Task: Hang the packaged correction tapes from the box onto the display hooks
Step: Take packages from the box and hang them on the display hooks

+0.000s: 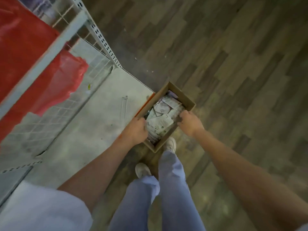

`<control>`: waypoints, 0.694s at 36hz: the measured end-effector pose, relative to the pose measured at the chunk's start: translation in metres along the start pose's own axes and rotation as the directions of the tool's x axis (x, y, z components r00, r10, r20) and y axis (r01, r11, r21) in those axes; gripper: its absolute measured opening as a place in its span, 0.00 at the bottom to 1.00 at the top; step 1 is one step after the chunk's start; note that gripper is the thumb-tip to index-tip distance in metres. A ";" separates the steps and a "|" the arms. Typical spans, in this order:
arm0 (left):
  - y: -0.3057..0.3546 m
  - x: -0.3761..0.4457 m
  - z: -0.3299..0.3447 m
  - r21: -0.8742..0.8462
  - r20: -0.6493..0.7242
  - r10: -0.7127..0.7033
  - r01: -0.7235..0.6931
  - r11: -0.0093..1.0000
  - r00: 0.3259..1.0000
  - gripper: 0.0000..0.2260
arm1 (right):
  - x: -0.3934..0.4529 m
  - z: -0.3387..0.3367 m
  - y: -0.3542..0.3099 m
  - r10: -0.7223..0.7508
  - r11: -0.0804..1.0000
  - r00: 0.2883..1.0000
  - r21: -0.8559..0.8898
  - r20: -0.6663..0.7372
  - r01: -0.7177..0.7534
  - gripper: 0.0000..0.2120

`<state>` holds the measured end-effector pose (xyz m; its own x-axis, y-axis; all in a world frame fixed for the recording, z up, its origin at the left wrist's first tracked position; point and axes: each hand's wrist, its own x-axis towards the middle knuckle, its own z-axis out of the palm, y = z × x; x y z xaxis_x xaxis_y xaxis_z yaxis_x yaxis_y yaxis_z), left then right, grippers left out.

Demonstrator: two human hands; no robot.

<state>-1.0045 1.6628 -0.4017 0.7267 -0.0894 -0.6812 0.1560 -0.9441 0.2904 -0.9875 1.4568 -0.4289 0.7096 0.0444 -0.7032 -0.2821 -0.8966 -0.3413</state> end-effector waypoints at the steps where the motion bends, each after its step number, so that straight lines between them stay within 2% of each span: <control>1: -0.001 0.011 0.010 -0.010 0.006 -0.003 0.003 1.000 1.000 0.14 | 0.011 0.005 0.006 0.011 1.000 1.000 0.004 0.012 -0.011 0.16; 10: -0.040 0.113 0.101 -0.042 0.095 -0.089 0.094 0.995 0.991 0.15 | 0.116 0.082 0.046 0.004 1.000 0.995 0.013 0.096 -0.005 0.17; 19: -0.101 0.245 0.204 0.081 0.144 -0.088 0.077 0.994 0.986 0.09 | 0.239 0.162 0.072 0.000 0.999 0.995 -0.040 0.104 0.004 0.17; 25: -0.114 0.325 0.256 0.238 0.195 -0.088 0.040 0.971 0.977 0.12 | 0.314 0.203 0.090 0.090 0.991 0.985 -0.113 0.148 -0.074 0.23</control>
<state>-0.9572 1.6599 -0.8281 0.5660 -0.0662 -0.8217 0.0213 -0.9953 0.0949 -0.9209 1.4797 -0.8075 0.5780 0.0281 -0.8156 -0.2591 -0.9414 -0.2161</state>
